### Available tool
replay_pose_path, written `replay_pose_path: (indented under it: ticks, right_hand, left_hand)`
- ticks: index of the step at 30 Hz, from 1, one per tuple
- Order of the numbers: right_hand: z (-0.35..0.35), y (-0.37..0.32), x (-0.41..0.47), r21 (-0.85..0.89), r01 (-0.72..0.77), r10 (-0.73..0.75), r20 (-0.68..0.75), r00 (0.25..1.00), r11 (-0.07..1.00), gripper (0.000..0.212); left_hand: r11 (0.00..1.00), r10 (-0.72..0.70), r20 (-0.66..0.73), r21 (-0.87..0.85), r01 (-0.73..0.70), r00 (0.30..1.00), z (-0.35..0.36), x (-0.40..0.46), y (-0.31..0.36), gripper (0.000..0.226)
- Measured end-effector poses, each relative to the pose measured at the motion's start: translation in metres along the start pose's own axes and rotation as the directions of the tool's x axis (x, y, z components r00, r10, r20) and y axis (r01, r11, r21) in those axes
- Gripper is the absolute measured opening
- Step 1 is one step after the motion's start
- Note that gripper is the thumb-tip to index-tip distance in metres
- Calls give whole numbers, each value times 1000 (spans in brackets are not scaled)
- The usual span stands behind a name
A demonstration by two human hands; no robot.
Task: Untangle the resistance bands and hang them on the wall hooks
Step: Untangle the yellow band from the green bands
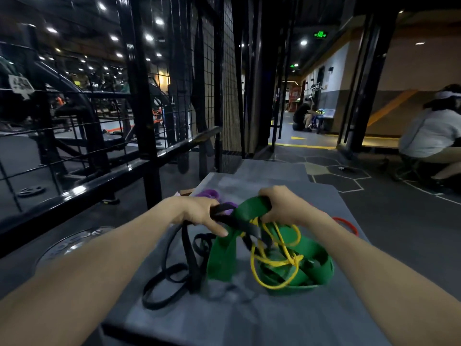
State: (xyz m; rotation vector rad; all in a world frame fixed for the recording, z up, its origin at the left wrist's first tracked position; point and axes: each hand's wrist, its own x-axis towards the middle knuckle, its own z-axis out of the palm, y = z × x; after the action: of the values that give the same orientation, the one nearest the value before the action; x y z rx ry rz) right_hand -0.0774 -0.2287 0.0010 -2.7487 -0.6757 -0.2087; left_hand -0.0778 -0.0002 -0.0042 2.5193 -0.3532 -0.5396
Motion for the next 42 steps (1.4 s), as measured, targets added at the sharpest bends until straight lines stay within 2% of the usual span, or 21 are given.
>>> replay_pose_path:
  ticks: [3,4,8,13,14,17,18,21,25,30,33,36,38,41,42]
  right_hand:
    - [-5,5,-2,69,-29,34,-70,997,997,29]
    - [-6,6,-3,93,-42,50,-80,996,995,28]
    - [-11,13,-9,160,-65,85,-117,989,985,17]
    - [-12,29,-21,374,-74,158,-199,967,925,14]
    - [-12,34,-22,404,-77,180,-225,958,912,16]
    - [-12,48,-29,501,-79,246,-277,929,862,17]
    - [-12,53,-31,545,-74,271,-290,918,835,17]
    - [-9,64,-38,652,-58,362,-342,867,756,15]
    - [-7,76,-38,761,-49,515,-388,764,646,13]
    - [-2,84,-38,808,-89,618,-369,694,582,10]
    - [1,88,-36,831,-126,707,-368,604,541,14]
    - [1,95,-38,870,-119,769,-349,536,478,18]
    - [0,98,-41,812,-178,747,-394,535,556,15]
    - [8,102,-49,601,-377,682,-430,591,705,20]
    - [15,106,-51,521,-454,675,-392,625,723,25]
  left_hand:
    - [961,22,4,-274,-20,1000,9,-1,9,53]
    - [951,9,-23,-308,-16,1000,12,2,12,58]
    - [988,40,-172,-138,-64,984,29,21,12,34]
    - [985,31,-208,-157,-65,978,47,37,11,27]
    - [985,14,-215,-168,-51,977,49,40,8,32]
    - [984,-63,-230,-177,22,971,53,46,-4,75]
    - [985,-89,-243,-163,50,966,55,47,-8,79]
    - [980,-185,-278,-120,157,942,61,48,-17,74]
    - [974,-218,-279,-2,227,935,66,49,-40,67]
    - [967,-248,-357,-147,208,900,62,52,-43,64]
    - [957,-255,-455,-247,155,853,57,54,-47,61]
    - [943,-264,-475,-309,122,840,57,54,-53,66]
    - [918,-281,-467,-384,94,838,59,58,-58,73]
    - [876,-256,-484,-482,-11,837,60,66,-64,107]
    - [865,-252,-484,-501,-30,838,58,58,-55,101]
